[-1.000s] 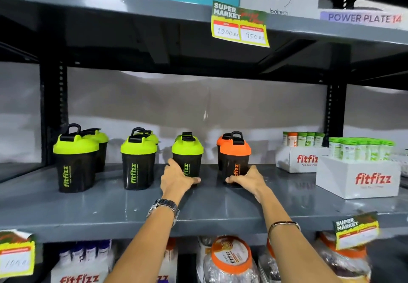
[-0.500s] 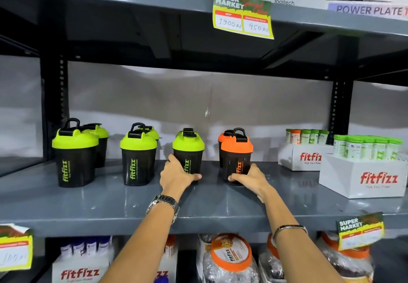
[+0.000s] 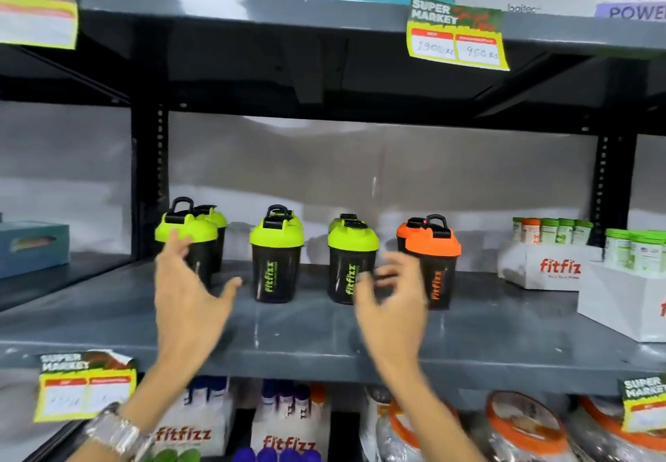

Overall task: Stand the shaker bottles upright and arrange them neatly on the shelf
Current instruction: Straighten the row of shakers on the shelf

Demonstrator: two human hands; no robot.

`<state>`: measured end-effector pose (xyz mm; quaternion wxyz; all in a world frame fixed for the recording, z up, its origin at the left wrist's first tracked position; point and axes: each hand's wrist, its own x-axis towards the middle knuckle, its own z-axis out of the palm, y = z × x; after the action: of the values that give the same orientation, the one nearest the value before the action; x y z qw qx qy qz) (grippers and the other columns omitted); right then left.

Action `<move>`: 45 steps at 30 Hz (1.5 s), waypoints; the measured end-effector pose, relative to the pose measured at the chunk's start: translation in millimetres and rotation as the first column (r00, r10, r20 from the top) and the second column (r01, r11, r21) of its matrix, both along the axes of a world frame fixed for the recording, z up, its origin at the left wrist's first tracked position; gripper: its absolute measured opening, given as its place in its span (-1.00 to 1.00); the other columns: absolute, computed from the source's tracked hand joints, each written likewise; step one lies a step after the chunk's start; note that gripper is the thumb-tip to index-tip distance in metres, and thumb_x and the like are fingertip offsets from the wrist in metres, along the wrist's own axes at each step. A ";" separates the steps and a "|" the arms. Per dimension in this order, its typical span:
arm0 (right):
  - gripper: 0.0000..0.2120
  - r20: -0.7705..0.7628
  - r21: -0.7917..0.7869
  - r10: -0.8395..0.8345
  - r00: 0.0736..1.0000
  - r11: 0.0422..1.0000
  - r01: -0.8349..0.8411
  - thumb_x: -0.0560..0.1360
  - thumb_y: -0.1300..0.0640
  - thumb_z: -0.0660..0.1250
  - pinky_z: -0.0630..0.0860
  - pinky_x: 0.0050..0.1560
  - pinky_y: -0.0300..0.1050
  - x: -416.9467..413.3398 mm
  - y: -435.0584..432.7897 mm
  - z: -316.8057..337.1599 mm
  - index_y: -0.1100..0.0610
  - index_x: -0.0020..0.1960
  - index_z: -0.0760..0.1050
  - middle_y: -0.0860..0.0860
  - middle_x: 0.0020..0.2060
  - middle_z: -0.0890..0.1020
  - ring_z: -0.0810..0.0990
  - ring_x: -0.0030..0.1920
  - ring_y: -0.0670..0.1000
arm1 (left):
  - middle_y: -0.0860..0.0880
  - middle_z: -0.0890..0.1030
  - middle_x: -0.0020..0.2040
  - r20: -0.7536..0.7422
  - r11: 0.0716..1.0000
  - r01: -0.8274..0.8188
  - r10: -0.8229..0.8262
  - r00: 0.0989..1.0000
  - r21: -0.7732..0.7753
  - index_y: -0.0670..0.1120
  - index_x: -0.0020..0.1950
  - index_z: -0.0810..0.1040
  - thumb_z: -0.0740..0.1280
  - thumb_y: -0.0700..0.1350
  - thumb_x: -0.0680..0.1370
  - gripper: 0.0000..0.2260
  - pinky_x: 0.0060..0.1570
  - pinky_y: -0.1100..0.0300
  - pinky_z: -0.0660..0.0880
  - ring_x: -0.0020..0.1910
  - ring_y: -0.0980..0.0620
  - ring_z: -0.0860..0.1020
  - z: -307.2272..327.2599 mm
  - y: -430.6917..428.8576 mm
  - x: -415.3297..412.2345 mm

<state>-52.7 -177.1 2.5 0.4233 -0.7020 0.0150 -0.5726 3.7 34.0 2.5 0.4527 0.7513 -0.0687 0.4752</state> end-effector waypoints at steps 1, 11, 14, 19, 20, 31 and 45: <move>-0.57 -0.103 -0.128 0.029 0.994 0.991 -0.042 0.36 0.00 0.37 0.57 -0.03 0.00 4.0 25.2 -5.0 0.04 0.20 0.42 -0.04 0.00 0.54 0.57 -0.08 -0.05 | -0.31 0.32 0.32 -0.082 0.998 -0.066 0.064 0.995 -0.011 -0.31 0.45 0.07 0.61 -0.24 0.24 -0.03 0.32 -0.09 0.26 0.31 -0.25 0.29 1.0 16.9 7.7; -0.07 -0.729 -0.018 0.168 0.663 0.964 -0.264 0.25 -0.11 0.54 0.35 0.31 0.06 70.4 69.7 7.6 0.23 0.40 0.13 0.19 0.38 0.29 0.32 0.39 0.23 | -0.38 0.10 0.44 -0.541 0.999 -0.032 0.011 0.841 -0.029 -0.36 0.47 -0.19 0.63 -0.08 0.23 0.17 0.34 -0.06 0.19 0.42 -0.27 0.13 7.5 48.8 64.5; -0.04 -0.709 0.136 0.292 0.641 0.950 -0.282 0.25 -0.07 0.56 0.36 0.31 0.04 84.3 72.6 13.4 0.24 0.42 0.10 0.19 0.42 0.25 0.31 0.41 0.20 | -0.34 0.24 0.40 -0.521 1.000 -0.015 0.007 0.853 -0.012 -0.34 0.44 -0.02 0.62 -0.06 0.26 0.04 0.26 -0.06 0.29 0.37 -0.26 0.27 6.8 53.3 71.9; -0.18 -0.718 0.102 0.225 0.659 0.970 -0.219 0.25 -0.06 0.55 0.46 0.23 0.07 94.6 82.1 15.4 0.21 0.33 0.24 0.16 0.32 0.41 0.45 0.31 0.20 | -0.28 0.48 0.24 -0.527 0.997 -0.010 0.052 0.849 0.083 -0.28 0.26 0.25 0.58 0.04 0.29 -0.24 0.10 -0.04 0.41 0.21 -0.26 0.46 9.5 66.3 77.4; -0.22 -0.728 0.062 0.182 0.661 0.978 -0.201 0.26 -0.06 0.54 0.47 0.21 0.06 95.3 84.2 14.7 0.21 0.31 0.26 0.15 0.30 0.45 0.47 0.29 0.19 | -0.27 0.49 0.22 -0.529 0.995 -0.005 0.054 0.847 0.095 -0.27 0.25 0.27 0.58 0.05 0.28 -0.25 0.09 -0.03 0.41 0.20 -0.25 0.47 10.0 69.3 78.0; -0.27 -0.779 -0.021 0.061 0.625 0.992 -0.124 0.26 -0.08 0.49 0.49 0.13 0.02 103.2 99.5 19.8 0.18 0.29 0.28 0.10 0.25 0.51 0.52 0.25 0.16 | -0.26 0.45 0.27 -0.603 0.992 0.014 0.063 0.795 0.122 -0.25 0.32 0.22 0.59 0.05 0.28 -0.18 0.20 -0.03 0.37 0.27 -0.26 0.39 21.6 90.3 85.0; -0.27 -0.765 -0.021 0.073 0.640 0.990 -0.138 0.28 -0.12 0.49 0.49 0.18 0.04 104.5 98.8 15.4 0.18 0.29 0.29 0.10 0.27 0.48 0.51 0.25 0.16 | -0.26 0.46 0.26 -0.557 0.995 0.027 0.029 0.830 0.093 -0.26 0.32 0.20 0.56 0.06 0.31 -0.19 0.17 -0.04 0.39 0.24 -0.26 0.42 13.0 87.8 88.2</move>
<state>51.8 -78.3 17.9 0.3831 -0.8929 0.1282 -0.1989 92.0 121.8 15.5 0.4159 0.8782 0.0435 0.2320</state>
